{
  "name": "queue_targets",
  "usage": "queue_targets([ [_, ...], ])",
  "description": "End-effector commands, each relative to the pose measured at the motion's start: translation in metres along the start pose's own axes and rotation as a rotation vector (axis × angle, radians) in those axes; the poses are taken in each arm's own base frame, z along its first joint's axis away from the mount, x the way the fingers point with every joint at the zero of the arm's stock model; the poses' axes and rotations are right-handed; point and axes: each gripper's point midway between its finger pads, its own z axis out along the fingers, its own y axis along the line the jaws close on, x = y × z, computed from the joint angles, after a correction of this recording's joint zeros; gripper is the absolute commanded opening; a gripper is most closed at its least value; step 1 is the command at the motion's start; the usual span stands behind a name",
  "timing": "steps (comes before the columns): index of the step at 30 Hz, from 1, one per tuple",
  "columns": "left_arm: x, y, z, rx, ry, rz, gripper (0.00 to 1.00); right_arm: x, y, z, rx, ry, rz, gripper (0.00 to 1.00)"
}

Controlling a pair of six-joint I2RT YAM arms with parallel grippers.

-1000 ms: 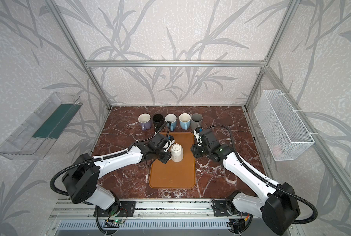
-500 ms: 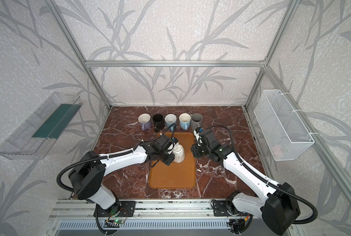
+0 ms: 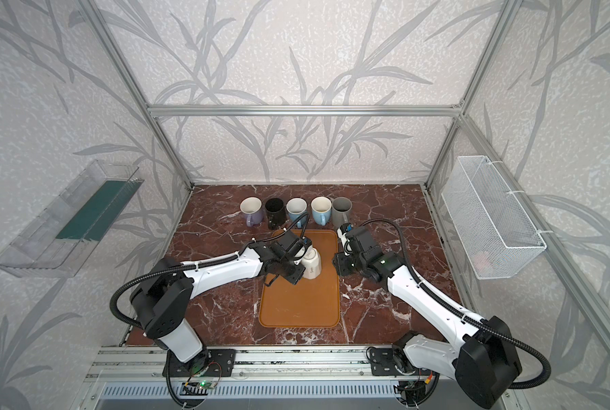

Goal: Turn the mug right side up

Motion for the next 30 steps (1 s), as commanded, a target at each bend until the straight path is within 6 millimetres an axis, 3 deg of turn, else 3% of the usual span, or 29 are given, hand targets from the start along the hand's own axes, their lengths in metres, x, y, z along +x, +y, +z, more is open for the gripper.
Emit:
queue_targets([
  [1, 0.002, 0.002, -0.003, -0.022, 0.041, 0.032, 0.28, -0.001, -0.001, -0.002, 0.004, -0.020, 0.003, 0.48],
  [15, -0.013, 0.001, -0.009, -0.028, 0.033, 0.034, 0.22, 0.001, -0.002, -0.001, 0.005, -0.023, 0.005, 0.48],
  [30, -0.006, 0.006, -0.001, -0.062, 0.093, 0.024, 0.18, 0.004, -0.003, 0.000, 0.003, -0.025, 0.010, 0.48],
])
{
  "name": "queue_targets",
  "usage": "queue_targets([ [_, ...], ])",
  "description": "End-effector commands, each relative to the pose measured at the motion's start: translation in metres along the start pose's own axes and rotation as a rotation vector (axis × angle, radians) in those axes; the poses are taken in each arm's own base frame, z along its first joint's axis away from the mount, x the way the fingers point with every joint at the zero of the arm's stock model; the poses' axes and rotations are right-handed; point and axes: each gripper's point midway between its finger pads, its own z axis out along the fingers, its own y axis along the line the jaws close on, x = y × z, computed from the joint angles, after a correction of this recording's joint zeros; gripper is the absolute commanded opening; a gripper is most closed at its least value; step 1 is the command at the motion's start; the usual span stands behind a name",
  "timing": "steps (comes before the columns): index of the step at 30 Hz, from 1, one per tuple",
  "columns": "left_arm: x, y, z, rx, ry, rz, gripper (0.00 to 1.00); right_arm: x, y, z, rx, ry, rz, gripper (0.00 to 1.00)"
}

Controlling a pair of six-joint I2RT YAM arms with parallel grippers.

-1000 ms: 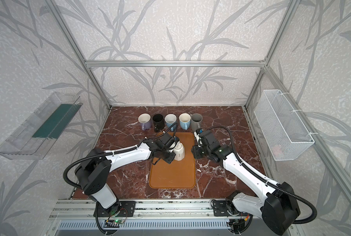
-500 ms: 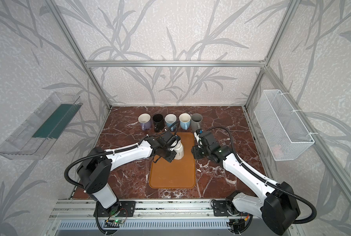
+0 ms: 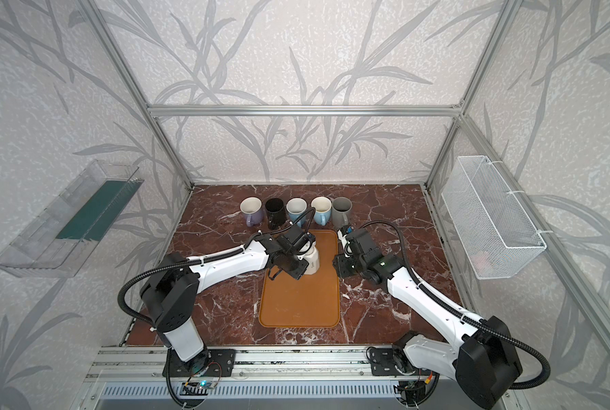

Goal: Turn the mug right side up

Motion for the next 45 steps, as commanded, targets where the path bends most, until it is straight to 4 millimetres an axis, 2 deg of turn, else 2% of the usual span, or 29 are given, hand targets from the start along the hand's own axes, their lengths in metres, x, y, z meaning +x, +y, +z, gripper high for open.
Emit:
queue_targets([
  [1, 0.009, 0.003, 0.003, -0.026, 0.049, 0.011, 0.16, -0.001, 0.000, -0.004, 0.002, -0.024, 0.006, 0.48],
  [4, 0.007, 0.004, 0.001, -0.033, 0.039, 0.008, 0.05, 0.001, -0.001, -0.003, -0.001, -0.022, 0.014, 0.48],
  [10, 0.002, 0.002, -0.004, -0.020, 0.024, 0.006, 0.00, 0.009, -0.001, 0.001, -0.013, -0.011, 0.031, 0.48],
  [14, 0.000, 0.000, -0.008, -0.007, 0.012, 0.002, 0.00, 0.012, 0.000, 0.002, -0.024, -0.008, 0.039, 0.48],
  [27, -0.015, -0.005, -0.040, 0.077, -0.109, -0.064, 0.00, 0.023, 0.011, 0.013, -0.111, 0.010, 0.099, 0.48],
  [31, -0.017, 0.000, -0.046, 0.086, -0.148, -0.096, 0.00, 0.025, 0.014, 0.015, -0.136, 0.014, 0.114, 0.48],
  [35, -0.012, 0.006, -0.044, 0.057, -0.133, -0.097, 0.00, 0.026, 0.015, 0.016, -0.143, 0.014, 0.121, 0.48],
  [42, 0.003, 0.011, -0.019, 0.024, -0.111, -0.116, 0.00, 0.025, 0.015, 0.016, -0.144, 0.009, 0.124, 0.48],
  [45, 0.005, 0.017, -0.016, -0.006, -0.140, -0.134, 0.00, 0.026, 0.015, 0.015, -0.143, 0.012, 0.122, 0.48],
])
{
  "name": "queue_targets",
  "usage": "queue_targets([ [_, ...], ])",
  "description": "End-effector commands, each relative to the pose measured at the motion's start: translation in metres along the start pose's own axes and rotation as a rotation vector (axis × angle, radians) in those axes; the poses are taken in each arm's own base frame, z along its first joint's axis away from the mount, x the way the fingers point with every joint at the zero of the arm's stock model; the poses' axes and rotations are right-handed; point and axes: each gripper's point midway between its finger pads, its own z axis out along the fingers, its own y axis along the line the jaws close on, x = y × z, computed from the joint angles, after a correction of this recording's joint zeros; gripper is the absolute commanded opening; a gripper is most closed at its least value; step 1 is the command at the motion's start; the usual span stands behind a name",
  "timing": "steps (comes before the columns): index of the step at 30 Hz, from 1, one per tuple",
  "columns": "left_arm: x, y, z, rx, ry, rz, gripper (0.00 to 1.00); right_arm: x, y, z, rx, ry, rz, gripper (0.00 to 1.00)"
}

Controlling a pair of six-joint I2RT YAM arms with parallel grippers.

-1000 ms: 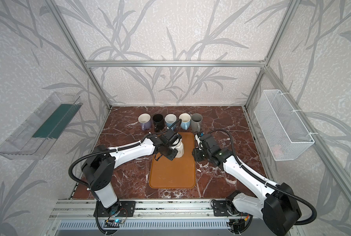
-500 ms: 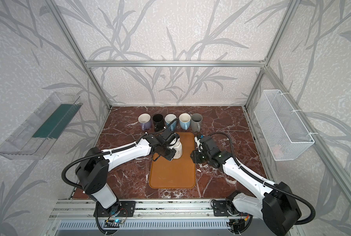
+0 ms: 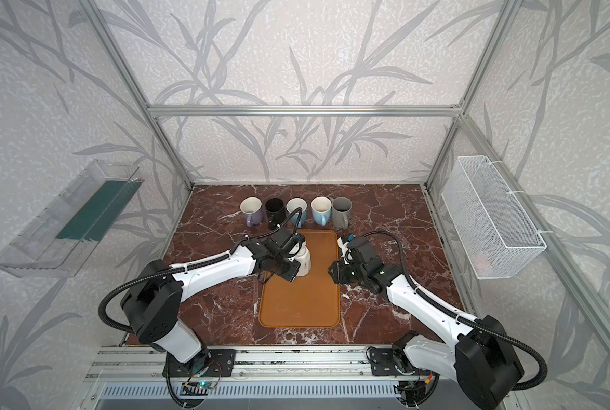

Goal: Turn the mug right side up

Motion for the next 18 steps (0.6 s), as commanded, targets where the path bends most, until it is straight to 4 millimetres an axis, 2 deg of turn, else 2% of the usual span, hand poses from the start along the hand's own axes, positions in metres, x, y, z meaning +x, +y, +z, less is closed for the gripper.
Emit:
queue_targets([
  [1, -0.013, 0.009, -0.006, -0.052, -0.094, -0.028, 0.00, 0.000, 0.003, -0.002, -0.013, -0.005, -0.001, 0.48],
  [2, -0.012, 0.011, -0.006, -0.068, -0.097, -0.031, 0.00, 0.000, 0.003, -0.003, -0.012, -0.006, -0.002, 0.48],
  [7, -0.005, 0.029, -0.011, -0.171, -0.102, -0.068, 0.17, -0.001, 0.002, -0.003, -0.006, -0.010, -0.004, 0.48],
  [18, 0.000, 0.037, -0.004, -0.271, -0.053, -0.091, 0.27, -0.001, 0.002, -0.005, -0.005, -0.008, -0.003, 0.48],
])
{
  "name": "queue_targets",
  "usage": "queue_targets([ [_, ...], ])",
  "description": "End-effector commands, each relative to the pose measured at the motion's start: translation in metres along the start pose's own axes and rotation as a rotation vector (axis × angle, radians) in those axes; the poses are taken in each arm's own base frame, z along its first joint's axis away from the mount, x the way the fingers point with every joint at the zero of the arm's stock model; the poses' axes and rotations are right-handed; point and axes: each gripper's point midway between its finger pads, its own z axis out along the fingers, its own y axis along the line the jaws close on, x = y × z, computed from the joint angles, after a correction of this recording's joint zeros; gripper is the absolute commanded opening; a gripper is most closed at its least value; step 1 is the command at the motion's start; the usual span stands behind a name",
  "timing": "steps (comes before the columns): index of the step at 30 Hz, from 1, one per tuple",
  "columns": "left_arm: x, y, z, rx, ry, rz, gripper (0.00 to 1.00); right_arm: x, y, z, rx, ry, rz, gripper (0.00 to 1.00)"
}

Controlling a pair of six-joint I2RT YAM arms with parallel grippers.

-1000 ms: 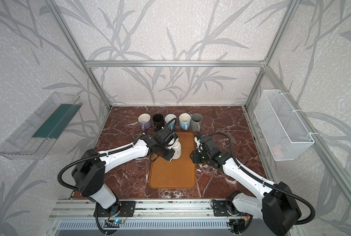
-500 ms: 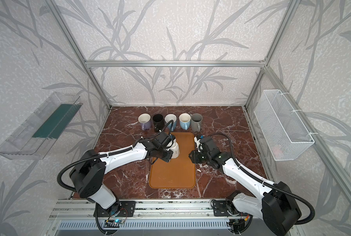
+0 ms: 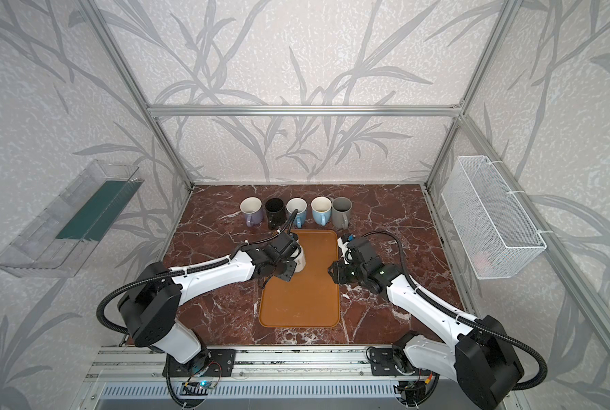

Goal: Turn the mug right side up

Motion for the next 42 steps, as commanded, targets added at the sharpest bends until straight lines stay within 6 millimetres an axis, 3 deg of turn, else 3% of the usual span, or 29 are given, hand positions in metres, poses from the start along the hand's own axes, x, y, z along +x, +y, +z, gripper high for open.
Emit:
queue_targets([
  [1, -0.004, 0.006, -0.002, -0.061, 0.000, -0.016, 0.27, -0.001, 0.002, -0.005, -0.005, -0.008, -0.003, 0.48],
  [14, -0.012, 0.015, -0.004, -0.159, -0.038, -0.088, 0.32, 0.001, 0.001, -0.004, 0.000, -0.004, -0.003, 0.48],
  [27, -0.013, 0.017, -0.002, -0.242, -0.023, -0.052, 0.22, 0.001, 0.001, -0.004, 0.001, -0.005, -0.001, 0.48],
  [36, -0.012, 0.019, 0.001, -0.271, -0.008, -0.034, 0.20, 0.002, 0.000, -0.004, 0.002, -0.004, 0.001, 0.48],
  [42, -0.014, 0.019, 0.000, -0.273, -0.014, -0.020, 0.07, 0.003, -0.001, -0.004, 0.003, -0.003, 0.002, 0.48],
])
